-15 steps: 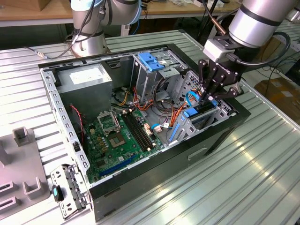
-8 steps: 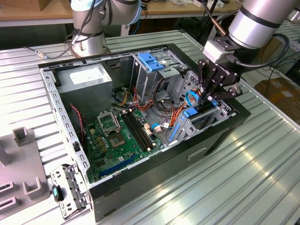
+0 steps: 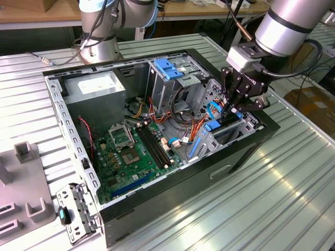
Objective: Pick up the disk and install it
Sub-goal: 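Insert the second disk wire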
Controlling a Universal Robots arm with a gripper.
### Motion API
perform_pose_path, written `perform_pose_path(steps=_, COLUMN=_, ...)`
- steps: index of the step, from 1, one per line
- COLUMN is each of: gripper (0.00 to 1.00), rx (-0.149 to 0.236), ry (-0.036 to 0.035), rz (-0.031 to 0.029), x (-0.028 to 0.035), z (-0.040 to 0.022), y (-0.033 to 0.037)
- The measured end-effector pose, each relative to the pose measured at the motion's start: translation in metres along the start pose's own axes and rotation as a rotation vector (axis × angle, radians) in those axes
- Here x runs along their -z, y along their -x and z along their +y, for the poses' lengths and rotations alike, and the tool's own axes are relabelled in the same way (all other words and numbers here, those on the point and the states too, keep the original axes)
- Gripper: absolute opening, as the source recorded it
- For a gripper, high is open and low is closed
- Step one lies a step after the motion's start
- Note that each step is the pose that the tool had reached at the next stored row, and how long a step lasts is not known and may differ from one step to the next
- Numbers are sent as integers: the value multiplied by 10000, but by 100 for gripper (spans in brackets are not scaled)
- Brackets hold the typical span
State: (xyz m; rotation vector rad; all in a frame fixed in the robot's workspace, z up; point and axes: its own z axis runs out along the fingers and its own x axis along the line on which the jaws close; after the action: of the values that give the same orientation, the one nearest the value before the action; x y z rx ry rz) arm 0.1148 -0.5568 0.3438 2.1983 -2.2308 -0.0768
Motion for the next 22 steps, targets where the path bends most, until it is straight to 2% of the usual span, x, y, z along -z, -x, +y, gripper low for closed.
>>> perform_pose_path(steps=3, gripper=16, rx=1, ry=0, rz=-7, x=5, z=0, y=0)
perform_pose_path(steps=7, gripper=16, rx=0, ry=0, rz=-7, x=58, z=2, y=1)
perform_pose_path(steps=22, gripper=16, rx=1, ry=-17, rz=-5, x=57, z=-8, y=-46)
